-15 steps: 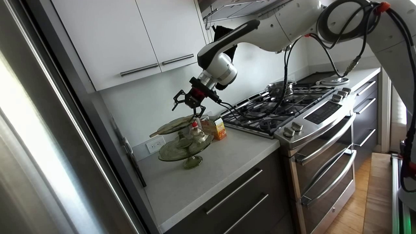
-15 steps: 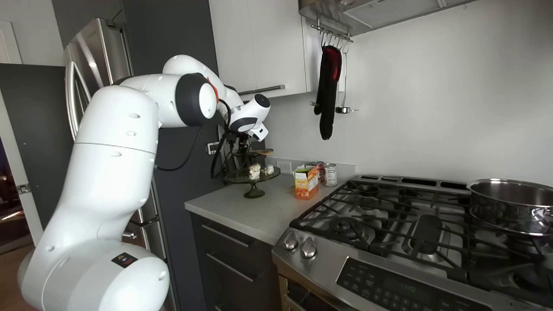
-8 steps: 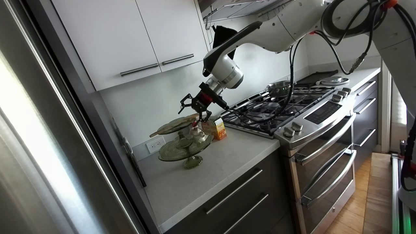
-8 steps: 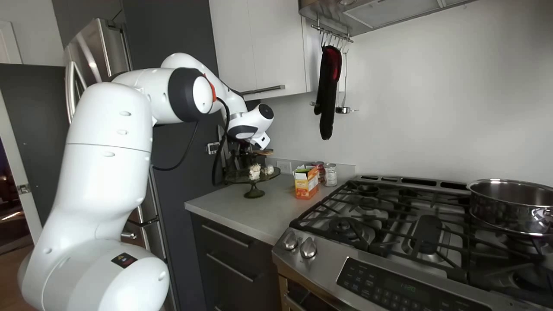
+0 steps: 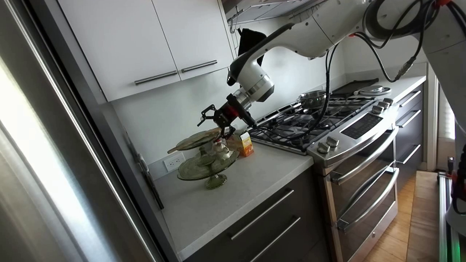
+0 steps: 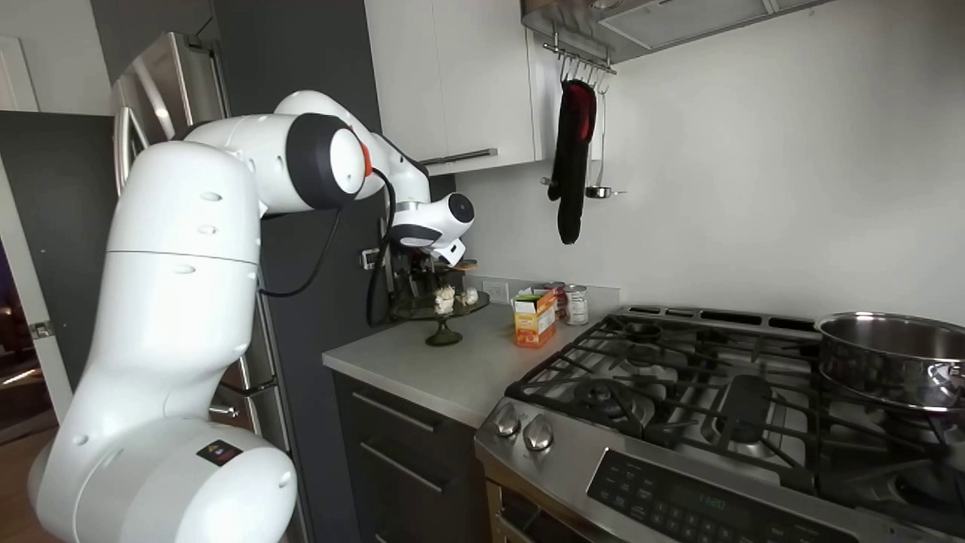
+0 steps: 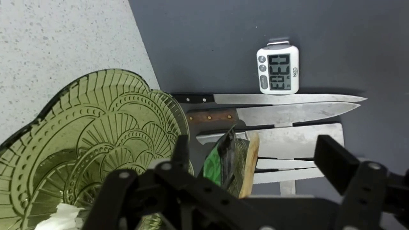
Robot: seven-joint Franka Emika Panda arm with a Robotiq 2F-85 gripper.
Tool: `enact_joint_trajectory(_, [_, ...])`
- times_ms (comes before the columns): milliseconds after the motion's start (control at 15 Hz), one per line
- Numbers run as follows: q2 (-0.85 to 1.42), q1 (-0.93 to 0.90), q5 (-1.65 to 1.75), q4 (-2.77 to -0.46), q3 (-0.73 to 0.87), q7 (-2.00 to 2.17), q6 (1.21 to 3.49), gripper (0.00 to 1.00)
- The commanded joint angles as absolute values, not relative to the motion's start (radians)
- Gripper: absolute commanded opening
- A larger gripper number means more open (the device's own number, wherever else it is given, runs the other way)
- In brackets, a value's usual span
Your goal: Put the packet on the stand into box
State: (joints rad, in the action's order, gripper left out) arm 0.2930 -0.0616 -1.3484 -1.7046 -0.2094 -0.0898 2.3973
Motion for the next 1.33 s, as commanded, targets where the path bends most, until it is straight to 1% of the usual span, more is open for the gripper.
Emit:
enact_joint_trajectory(0, [0.283,-0.085,-1.399,-1.728,-0.189,-0.143,2.384,0.98])
enact_joint_trajectory(67, [0.286,-0.088,-1.403,-1.727,-0.187,-0.146,2.384,0.92])
enact_joint_trajectory(200, [0.292,-0.093,-1.412,-1.724,-0.185,-0.157,2.394,0.85])
enact_joint_trajectory(267, [0.296,-0.094,-1.415,-1.722,-0.184,-0.162,2.397,0.73])
enact_joint_trajectory(333, [0.300,-0.098,-1.416,-1.721,-0.180,-0.166,2.409,0.73])
enact_joint_trajectory(400, [0.304,-0.099,-1.418,-1.720,-0.178,-0.171,2.413,0.75])
enact_joint_trajectory(467, [0.308,-0.100,-1.418,-1.719,-0.175,-0.173,2.416,0.69])
enact_joint_trajectory(533, [0.312,-0.101,-1.416,-1.719,-0.172,-0.174,2.421,0.73])
enact_joint_trajectory(667, [0.319,-0.102,-1.426,-1.716,-0.169,-0.182,2.436,0.71])
enact_joint_trajectory(733, [0.322,-0.103,-1.432,-1.714,-0.167,-0.187,2.447,0.67])
enact_joint_trajectory(800, [0.324,-0.102,-1.441,-1.714,-0.166,-0.194,2.450,0.65])
enact_joint_trajectory(867, [0.324,-0.102,-1.447,-1.713,-0.165,-0.198,2.456,0.53])
enact_joint_trajectory(933, [0.325,-0.102,-1.453,-1.713,-0.165,-0.201,2.460,0.53])
enact_joint_trajectory(1000, [0.324,-0.102,-1.456,-1.713,-0.163,-0.203,2.461,0.49])
enact_joint_trajectory(1067, [0.323,-0.102,-1.457,-1.715,-0.162,-0.203,2.459,0.39])
enact_joint_trajectory(1133, [0.322,-0.102,-1.459,-1.716,-0.162,-0.203,2.456,0.31])
enact_joint_trajectory(1267, [0.320,-0.102,-1.453,-1.720,-0.161,-0.198,2.449,0.24])
